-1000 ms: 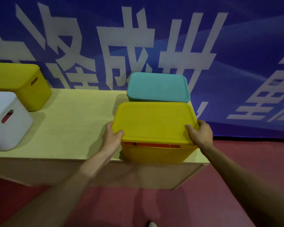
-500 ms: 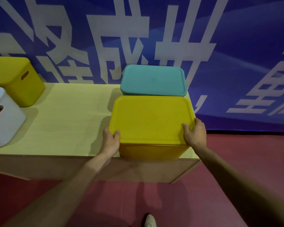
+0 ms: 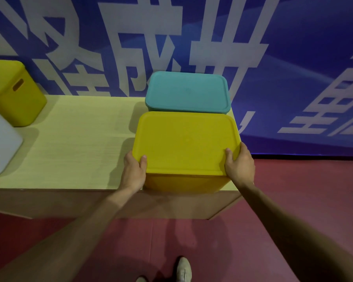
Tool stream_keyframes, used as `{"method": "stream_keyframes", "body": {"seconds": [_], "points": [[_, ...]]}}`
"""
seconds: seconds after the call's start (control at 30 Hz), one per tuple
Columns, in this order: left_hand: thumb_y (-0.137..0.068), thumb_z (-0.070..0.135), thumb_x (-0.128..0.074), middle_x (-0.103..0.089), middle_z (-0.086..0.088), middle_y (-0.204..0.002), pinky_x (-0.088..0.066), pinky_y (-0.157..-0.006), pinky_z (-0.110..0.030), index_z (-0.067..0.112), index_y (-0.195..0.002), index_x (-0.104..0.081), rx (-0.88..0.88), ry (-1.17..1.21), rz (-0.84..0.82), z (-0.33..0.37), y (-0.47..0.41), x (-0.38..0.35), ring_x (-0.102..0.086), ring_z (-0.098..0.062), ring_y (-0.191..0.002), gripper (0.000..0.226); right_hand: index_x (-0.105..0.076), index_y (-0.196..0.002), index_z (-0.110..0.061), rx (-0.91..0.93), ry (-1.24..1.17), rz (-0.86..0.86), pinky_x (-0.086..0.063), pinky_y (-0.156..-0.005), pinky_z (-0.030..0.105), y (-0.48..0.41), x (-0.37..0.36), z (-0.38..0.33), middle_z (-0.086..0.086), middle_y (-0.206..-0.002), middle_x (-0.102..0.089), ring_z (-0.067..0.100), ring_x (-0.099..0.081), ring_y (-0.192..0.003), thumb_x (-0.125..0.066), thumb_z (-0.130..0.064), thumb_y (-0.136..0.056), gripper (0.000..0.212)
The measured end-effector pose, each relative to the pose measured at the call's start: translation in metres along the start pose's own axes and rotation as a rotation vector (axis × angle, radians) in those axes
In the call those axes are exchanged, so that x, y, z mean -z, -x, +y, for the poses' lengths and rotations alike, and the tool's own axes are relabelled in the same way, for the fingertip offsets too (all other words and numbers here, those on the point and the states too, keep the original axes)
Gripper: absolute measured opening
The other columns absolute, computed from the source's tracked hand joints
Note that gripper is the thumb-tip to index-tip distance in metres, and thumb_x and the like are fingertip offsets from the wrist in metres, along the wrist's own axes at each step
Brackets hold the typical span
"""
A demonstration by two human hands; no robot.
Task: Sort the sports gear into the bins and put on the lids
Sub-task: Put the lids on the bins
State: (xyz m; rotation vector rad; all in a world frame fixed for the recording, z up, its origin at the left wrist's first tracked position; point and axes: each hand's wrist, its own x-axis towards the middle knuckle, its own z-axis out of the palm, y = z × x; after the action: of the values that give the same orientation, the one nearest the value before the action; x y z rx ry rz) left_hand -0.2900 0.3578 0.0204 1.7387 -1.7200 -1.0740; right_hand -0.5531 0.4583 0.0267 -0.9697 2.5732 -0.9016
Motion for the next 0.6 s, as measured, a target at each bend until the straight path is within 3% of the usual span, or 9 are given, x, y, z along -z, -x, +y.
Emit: {"method": "stream_keyframes", "body": {"seconds": [0.2, 0.37, 0.47, 0.6], "points": [[-0.101, 0.031, -0.037, -0.035, -0.018, -0.145, -0.036, -0.088, -0.033, 0.005, -0.145, -0.023, -0.025, -0.033, -0.019, -0.004, 0.0, 0.001, -0.045, -0.035, -0.123, 0.054, -0.03, -0.146, -0.006, -0.026, -0.059, -0.006, -0.037, -0.106, 0.048, 0.0, -0.006, 0.003, 0.014, -0.145, -0.043, 0.033, -0.042, -0.133, -0.046, -0.042, -0.096, 0.064], [-0.101, 0.038, -0.03, -0.021, -0.014, -0.151, -0.042, -0.097, -0.049, 0.021, -0.153, -0.004, -0.068, -0.174, -0.045, -0.006, -0.001, 0.003, -0.044, -0.04, -0.124, 0.06, -0.024, -0.148, -0.009, -0.039, 0.005, -0.04, -0.039, -0.102, 0.049, 0.001, -0.006, -0.001, 0.012, -0.148, -0.038, 0.033, -0.042, -0.132, -0.041, -0.045, -0.098, 0.064], [-0.102, 0.039, -0.027, -0.006, -0.009, -0.158, -0.029, -0.11, -0.051, 0.03, -0.152, -0.007, -0.136, -0.306, -0.054, -0.008, -0.003, 0.005, -0.025, -0.036, -0.14, 0.055, -0.02, -0.149, -0.01, -0.034, 0.065, -0.048, -0.04, -0.1, 0.049, 0.002, -0.006, -0.004, 0.013, -0.148, -0.036, 0.036, -0.044, -0.13, -0.037, -0.045, -0.099, 0.064], [-0.103, 0.036, -0.025, -0.002, -0.009, -0.16, -0.019, -0.115, -0.048, 0.023, -0.153, -0.011, -0.2, -0.499, -0.094, -0.005, -0.007, 0.012, -0.01, -0.03, -0.146, 0.053, -0.017, -0.149, -0.007, -0.019, 0.163, -0.071, -0.036, -0.104, 0.051, 0.001, -0.006, -0.005, 0.02, -0.147, -0.034, 0.039, -0.038, -0.132, -0.034, -0.046, -0.099, 0.066]]}}
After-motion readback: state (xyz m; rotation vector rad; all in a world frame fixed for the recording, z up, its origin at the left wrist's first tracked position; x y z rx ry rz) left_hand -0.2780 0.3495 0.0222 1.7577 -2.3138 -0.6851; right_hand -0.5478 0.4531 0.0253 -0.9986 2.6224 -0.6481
